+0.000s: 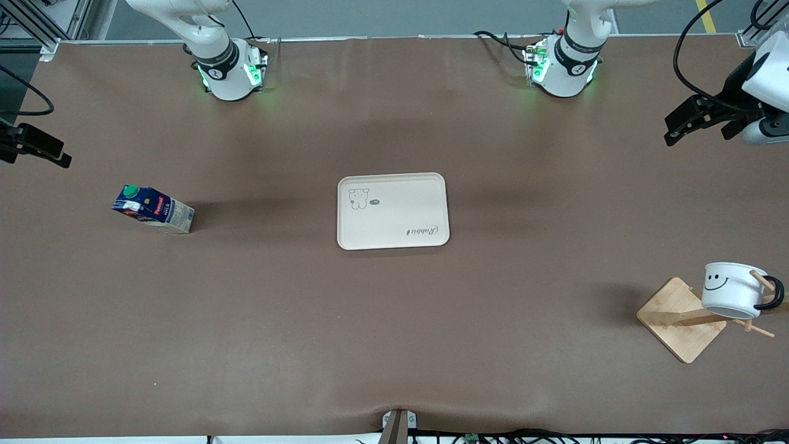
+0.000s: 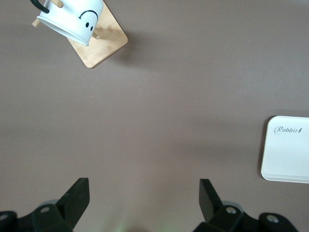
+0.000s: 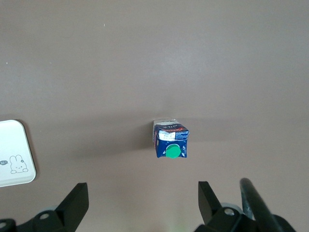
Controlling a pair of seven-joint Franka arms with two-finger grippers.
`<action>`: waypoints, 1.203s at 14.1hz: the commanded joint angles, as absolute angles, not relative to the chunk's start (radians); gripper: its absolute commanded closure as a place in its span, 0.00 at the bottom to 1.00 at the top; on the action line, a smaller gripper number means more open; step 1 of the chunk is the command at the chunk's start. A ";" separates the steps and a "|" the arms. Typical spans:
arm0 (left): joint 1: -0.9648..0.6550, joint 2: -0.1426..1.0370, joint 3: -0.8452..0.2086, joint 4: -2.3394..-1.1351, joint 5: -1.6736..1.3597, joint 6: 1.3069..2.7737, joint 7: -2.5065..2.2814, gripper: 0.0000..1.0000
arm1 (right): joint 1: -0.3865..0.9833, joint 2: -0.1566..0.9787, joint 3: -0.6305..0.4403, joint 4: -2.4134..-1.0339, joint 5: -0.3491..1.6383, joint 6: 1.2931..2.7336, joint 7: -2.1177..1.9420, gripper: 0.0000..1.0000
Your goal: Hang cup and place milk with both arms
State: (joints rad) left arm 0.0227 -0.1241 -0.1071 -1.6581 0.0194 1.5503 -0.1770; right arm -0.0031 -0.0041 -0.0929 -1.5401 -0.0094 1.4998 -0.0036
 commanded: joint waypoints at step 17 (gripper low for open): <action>0.018 -0.118 -0.097 -1.626 0.017 1.543 -0.164 0.00 | -0.020 -0.018 -0.098 -1.537 0.055 1.490 -0.095 0.00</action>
State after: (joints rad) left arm 0.0226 -0.1238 -0.1067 -1.6429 0.0194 1.5517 -0.1764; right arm -0.0086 -0.0042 -0.1006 -1.5378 0.0410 1.5005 -0.0748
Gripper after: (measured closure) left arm 0.000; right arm 0.000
